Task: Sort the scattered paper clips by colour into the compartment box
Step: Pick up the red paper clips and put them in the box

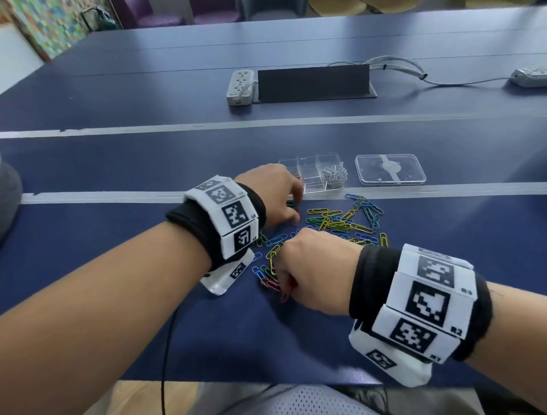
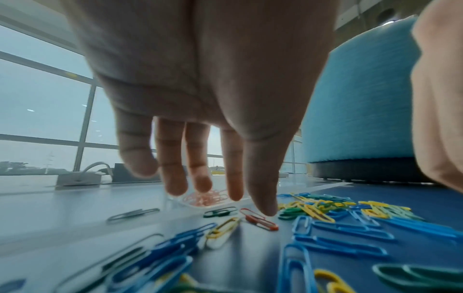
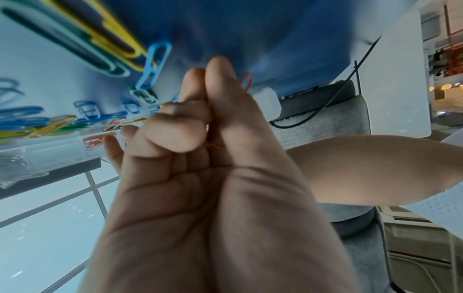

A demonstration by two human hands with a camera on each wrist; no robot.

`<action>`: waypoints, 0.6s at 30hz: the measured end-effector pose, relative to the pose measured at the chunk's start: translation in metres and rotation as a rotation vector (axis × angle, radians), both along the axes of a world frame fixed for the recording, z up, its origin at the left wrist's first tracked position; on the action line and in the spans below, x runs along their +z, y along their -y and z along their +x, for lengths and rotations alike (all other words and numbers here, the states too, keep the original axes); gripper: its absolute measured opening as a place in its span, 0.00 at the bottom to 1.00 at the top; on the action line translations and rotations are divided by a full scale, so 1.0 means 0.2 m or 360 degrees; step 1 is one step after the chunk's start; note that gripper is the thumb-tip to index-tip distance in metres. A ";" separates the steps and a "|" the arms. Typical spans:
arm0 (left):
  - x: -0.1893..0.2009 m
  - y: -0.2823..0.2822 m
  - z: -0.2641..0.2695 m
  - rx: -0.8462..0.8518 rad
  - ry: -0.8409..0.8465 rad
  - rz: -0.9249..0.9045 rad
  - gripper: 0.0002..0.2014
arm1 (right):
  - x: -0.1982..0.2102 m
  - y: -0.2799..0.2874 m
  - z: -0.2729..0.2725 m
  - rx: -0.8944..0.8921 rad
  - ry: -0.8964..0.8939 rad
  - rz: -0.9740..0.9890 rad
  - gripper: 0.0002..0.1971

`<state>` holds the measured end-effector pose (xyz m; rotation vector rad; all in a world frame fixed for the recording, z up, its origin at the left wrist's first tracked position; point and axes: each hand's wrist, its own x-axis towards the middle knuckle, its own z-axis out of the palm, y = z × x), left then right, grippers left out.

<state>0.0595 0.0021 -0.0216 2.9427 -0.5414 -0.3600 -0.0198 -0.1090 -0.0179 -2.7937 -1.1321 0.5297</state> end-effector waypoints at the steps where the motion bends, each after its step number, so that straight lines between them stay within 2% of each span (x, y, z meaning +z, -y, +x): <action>1: 0.00 0.02 0.00 -0.0064 -0.0017 -0.0005 0.16 | 0.00 0.01 0.01 -0.0008 0.0006 0.0018 0.09; 4: -0.01 0.05 0.01 -0.0193 -0.0038 0.0017 0.11 | 0.03 0.02 0.02 -0.0057 -0.0014 0.0044 0.10; 7: -0.02 0.04 0.01 -0.0214 -0.0008 0.0050 0.07 | 0.03 0.00 0.01 -0.0101 0.0008 0.0042 0.05; 8: -0.02 0.04 0.02 -0.0215 -0.0021 0.0077 0.06 | 0.03 -0.01 -0.01 -0.0128 0.0000 0.0023 0.09; 9: -0.02 0.04 0.02 -0.0216 -0.0036 0.0095 0.06 | 0.03 -0.02 -0.02 -0.0121 -0.0012 0.0019 0.12; 11: -0.03 0.03 0.03 -0.0213 -0.0057 0.0099 0.07 | 0.03 -0.04 -0.05 -0.0093 -0.0007 0.0017 0.08; 14: -0.02 0.01 0.02 -0.0182 -0.0083 0.0054 0.08 | 0.03 -0.08 -0.05 -0.0078 -0.0010 -0.0069 0.12; 18: -0.01 0.00 0.02 -0.0152 -0.0052 0.0004 0.10 | 0.03 -0.11 -0.05 -0.0058 0.0012 -0.0065 0.10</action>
